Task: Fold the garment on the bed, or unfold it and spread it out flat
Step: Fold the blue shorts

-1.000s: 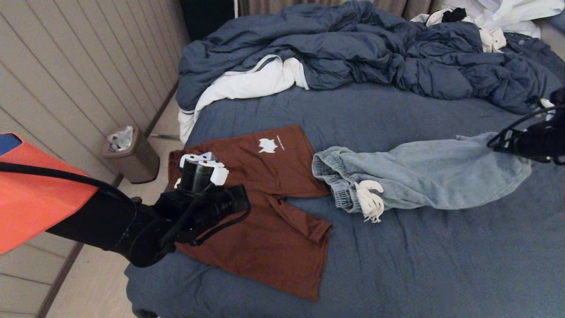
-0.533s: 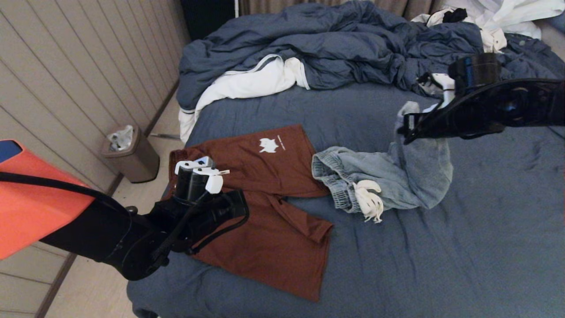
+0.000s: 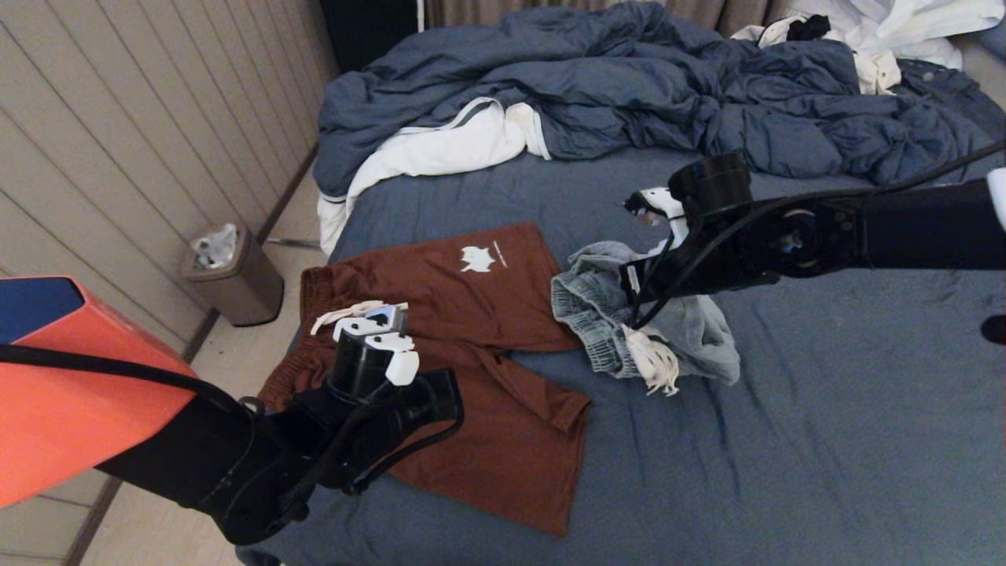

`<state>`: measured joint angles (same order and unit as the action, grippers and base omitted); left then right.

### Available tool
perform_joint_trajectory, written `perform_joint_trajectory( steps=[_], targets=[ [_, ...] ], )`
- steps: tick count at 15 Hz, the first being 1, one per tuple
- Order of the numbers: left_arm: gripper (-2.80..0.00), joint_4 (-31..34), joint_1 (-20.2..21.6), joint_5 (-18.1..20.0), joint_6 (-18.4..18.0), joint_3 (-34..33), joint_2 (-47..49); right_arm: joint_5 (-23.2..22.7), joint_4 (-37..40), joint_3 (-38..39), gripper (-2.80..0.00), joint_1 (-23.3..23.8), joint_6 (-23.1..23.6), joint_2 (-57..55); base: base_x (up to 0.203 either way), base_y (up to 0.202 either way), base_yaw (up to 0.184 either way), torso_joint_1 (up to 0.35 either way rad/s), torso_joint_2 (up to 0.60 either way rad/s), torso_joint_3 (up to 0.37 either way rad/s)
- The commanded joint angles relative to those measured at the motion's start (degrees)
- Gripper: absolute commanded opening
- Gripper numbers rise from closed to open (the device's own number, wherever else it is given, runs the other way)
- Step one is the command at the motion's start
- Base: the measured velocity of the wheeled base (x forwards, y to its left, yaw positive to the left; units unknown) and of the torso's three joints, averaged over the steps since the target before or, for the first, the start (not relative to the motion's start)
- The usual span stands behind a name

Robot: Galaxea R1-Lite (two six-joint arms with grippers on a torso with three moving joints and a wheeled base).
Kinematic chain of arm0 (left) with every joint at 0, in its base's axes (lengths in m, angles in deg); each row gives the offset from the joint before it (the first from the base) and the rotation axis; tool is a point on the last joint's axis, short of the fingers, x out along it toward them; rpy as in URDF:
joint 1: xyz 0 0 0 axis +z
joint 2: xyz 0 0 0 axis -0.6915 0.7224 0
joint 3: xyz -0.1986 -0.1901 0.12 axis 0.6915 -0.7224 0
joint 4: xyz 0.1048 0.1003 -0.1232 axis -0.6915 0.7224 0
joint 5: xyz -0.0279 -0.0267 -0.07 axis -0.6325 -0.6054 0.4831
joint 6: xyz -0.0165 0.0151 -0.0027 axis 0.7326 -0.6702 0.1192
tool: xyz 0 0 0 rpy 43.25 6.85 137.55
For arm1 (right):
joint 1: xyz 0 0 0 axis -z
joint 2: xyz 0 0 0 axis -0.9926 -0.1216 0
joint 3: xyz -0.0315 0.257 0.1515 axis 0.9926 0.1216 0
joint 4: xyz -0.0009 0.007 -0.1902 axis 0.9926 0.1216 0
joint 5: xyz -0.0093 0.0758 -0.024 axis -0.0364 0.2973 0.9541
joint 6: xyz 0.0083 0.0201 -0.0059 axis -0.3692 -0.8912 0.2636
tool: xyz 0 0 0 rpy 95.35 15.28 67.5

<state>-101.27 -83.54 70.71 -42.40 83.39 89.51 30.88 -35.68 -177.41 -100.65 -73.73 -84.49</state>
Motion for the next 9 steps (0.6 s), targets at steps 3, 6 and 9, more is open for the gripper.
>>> perform_joint_trajectory(
  steps=[3,6,9],
  targets=[
    [-2.8,-0.4,-0.8,-0.1,0.3,-0.6,0.9,2.1,-5.8,6.5,0.0,-1.1,1.0,-2.2,0.0,0.0,0.0,0.0,0.0,0.0],
    [-2.8,-0.4,-0.8,-0.1,0.3,-0.6,0.9,2.2,-7.3,7.5,0.0,-1.1,1.2,-1.8,0.0,0.0,0.0,0.0,0.0,0.0],
    [-2.8,-0.4,-0.8,-0.1,0.3,-0.7,0.9,1.8,-7.9,8.4,0.0,-1.1,0.4,0.0,0.0,0.0,0.0,0.0,0.0,0.0]
  ],
)
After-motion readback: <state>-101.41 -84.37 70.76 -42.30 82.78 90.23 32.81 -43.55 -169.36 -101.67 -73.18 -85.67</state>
